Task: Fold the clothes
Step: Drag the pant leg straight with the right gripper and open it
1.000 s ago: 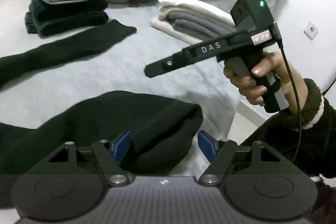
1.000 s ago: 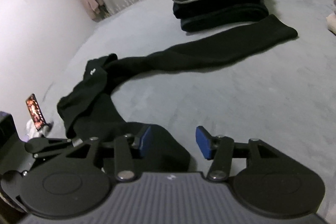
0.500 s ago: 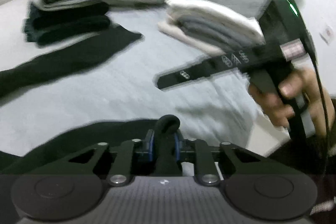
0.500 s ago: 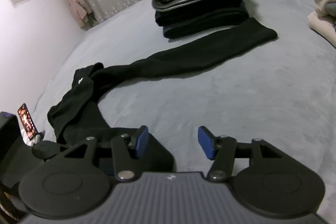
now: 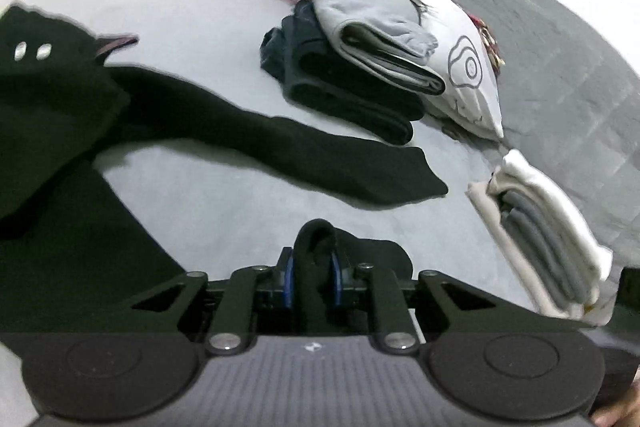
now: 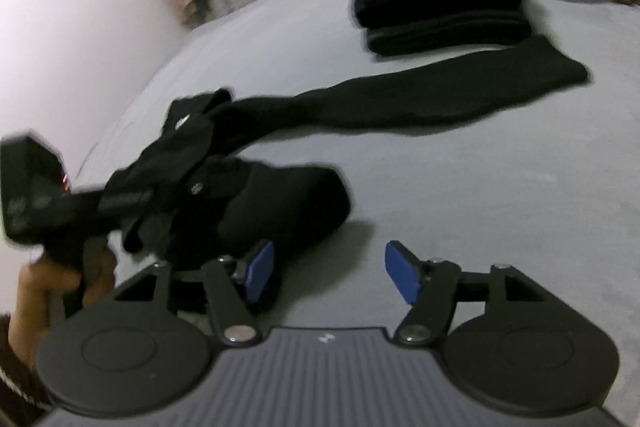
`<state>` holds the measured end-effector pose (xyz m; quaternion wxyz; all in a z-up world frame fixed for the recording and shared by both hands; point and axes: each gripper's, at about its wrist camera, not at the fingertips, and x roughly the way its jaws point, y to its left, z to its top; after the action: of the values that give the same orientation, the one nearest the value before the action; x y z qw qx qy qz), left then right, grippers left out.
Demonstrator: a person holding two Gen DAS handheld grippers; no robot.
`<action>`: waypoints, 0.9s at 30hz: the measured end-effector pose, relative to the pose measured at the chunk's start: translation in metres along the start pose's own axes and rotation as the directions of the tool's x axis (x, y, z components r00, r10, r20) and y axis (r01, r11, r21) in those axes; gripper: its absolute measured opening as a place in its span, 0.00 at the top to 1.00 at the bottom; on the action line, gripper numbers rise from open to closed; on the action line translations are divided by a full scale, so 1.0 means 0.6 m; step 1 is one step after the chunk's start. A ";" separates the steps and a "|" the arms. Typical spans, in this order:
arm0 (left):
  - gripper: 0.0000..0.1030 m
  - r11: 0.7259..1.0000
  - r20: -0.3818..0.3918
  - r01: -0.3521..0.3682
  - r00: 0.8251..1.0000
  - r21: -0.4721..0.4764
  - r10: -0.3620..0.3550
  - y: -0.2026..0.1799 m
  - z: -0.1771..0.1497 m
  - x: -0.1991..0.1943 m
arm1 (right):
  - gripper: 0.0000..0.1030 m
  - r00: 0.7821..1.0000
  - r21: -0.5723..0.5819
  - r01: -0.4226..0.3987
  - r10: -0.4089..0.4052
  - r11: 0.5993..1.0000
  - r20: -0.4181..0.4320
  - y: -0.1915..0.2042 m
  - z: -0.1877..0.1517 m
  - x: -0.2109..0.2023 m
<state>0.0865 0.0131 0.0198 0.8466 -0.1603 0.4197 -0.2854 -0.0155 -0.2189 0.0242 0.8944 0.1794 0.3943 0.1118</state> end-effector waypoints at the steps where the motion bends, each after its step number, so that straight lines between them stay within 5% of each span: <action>1: 0.68 1.000 -0.004 0.007 1.000 -0.007 -0.007 0.000 0.001 0.000 | 0.27 1.000 -0.017 -0.012 0.012 1.000 -0.004 0.011 0.000 0.005; 7: 0.50 0.992 -0.001 0.122 0.992 -0.015 -0.122 -0.003 0.005 -0.013 | 0.16 0.996 -0.086 -0.092 0.090 0.992 -0.029 0.069 0.002 0.031; 12: 0.46 0.998 0.012 0.055 0.998 0.000 -0.055 0.005 0.005 -0.034 | 0.18 0.995 -0.122 -0.057 0.047 0.991 -0.086 0.098 -0.014 0.073; 14: 0.45 1.000 0.000 0.016 1.000 -0.023 -0.016 0.021 0.004 -0.041 | 0.29 0.994 -0.127 -0.038 0.025 0.991 -0.104 0.103 -0.021 0.089; 19: 0.45 0.975 -0.054 -0.186 0.982 -0.121 0.181 0.102 0.003 -0.084 | 0.83 0.995 -0.189 -0.010 -0.009 0.982 -0.099 0.096 -0.024 0.091; 24: 0.45 0.947 -0.074 -0.261 0.965 -0.186 0.251 0.155 0.005 -0.119 | 0.90 0.986 -0.280 0.136 -0.156 0.950 -0.051 0.052 -0.007 0.037; 27: 0.45 0.942 -0.091 -0.263 0.964 -0.210 0.249 0.168 0.005 -0.129 | 0.91 0.942 -0.330 0.328 -0.332 0.885 0.045 0.018 0.014 -0.005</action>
<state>0.0866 0.1399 0.0179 0.8399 -0.1879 0.4924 -0.1295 -0.0118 -0.2124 0.0361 0.9150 -0.0446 0.4003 0.0243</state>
